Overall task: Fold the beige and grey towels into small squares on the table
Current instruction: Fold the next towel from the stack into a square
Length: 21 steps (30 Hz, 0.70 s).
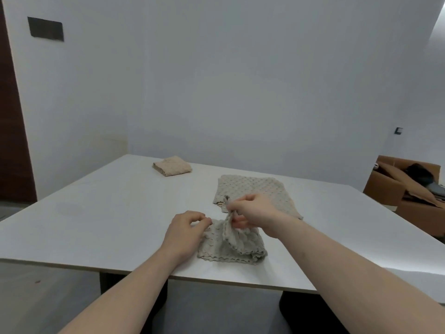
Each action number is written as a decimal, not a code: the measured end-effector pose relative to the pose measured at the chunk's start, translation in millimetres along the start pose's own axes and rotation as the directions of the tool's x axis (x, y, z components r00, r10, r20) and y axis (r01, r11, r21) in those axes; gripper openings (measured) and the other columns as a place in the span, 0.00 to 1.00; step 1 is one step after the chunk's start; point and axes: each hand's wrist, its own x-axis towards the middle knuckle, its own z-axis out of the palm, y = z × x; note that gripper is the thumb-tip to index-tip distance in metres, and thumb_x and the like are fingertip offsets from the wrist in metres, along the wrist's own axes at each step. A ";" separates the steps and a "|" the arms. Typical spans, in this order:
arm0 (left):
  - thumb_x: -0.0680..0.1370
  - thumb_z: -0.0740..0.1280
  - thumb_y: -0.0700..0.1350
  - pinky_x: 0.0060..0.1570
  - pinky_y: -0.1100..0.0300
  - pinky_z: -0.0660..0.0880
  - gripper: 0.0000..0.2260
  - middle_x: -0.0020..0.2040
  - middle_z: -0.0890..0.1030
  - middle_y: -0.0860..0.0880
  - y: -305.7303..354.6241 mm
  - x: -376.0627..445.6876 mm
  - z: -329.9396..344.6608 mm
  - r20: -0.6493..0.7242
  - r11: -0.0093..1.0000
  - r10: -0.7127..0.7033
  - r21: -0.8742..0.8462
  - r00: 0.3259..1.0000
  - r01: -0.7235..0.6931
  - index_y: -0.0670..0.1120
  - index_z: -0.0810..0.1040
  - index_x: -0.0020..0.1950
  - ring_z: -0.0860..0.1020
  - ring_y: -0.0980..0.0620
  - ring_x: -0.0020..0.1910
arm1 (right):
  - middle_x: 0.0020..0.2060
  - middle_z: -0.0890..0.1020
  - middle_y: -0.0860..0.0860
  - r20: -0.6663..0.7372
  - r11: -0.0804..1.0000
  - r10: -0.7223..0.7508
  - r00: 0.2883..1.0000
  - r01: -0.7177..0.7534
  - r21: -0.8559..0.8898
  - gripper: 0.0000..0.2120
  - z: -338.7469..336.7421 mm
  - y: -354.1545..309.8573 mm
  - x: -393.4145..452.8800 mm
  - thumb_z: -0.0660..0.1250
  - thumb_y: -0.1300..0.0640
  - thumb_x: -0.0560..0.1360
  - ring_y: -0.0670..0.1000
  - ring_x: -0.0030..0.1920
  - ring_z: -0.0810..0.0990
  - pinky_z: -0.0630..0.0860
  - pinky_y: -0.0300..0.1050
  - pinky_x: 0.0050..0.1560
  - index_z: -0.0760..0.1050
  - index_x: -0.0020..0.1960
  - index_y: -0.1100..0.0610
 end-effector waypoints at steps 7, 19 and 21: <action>0.65 0.71 0.70 0.66 0.51 0.73 0.15 0.53 0.82 0.65 -0.2 0.6 1.7 0.039 0.997 0.017 0.080 0.999 -0.020 0.63 0.87 0.41 0.78 0.63 0.58 | 0.43 0.85 0.50 -0.195 0.949 -0.291 0.937 0.257 -0.181 0.05 -18.8 47.3 -4.7 0.70 0.57 0.76 0.50 0.37 0.84 0.82 0.45 0.37 0.80 0.50 0.49; 0.74 0.77 0.54 0.61 0.58 0.70 0.09 0.51 0.82 0.62 0.7 2.7 -0.4 -0.003 0.995 0.003 0.101 1.000 -0.002 0.53 0.85 0.37 0.79 0.60 0.56 | 0.69 0.72 0.38 -0.052 0.808 -0.469 0.882 0.405 -0.427 0.17 -9.8 113.0 16.7 0.65 0.48 0.78 0.38 0.71 0.67 0.62 0.43 0.75 0.78 0.67 0.45; 0.76 0.76 0.53 0.59 0.59 0.70 0.10 0.51 0.83 0.60 0.2 2.8 0.1 -0.007 0.993 -0.017 0.121 1.000 0.017 0.51 0.84 0.37 0.79 0.59 0.56 | 0.74 0.68 0.39 -0.017 0.789 -0.449 0.893 0.388 -0.477 0.21 -9.6 114.5 16.4 0.63 0.45 0.80 0.40 0.74 0.63 0.57 0.41 0.76 0.73 0.72 0.44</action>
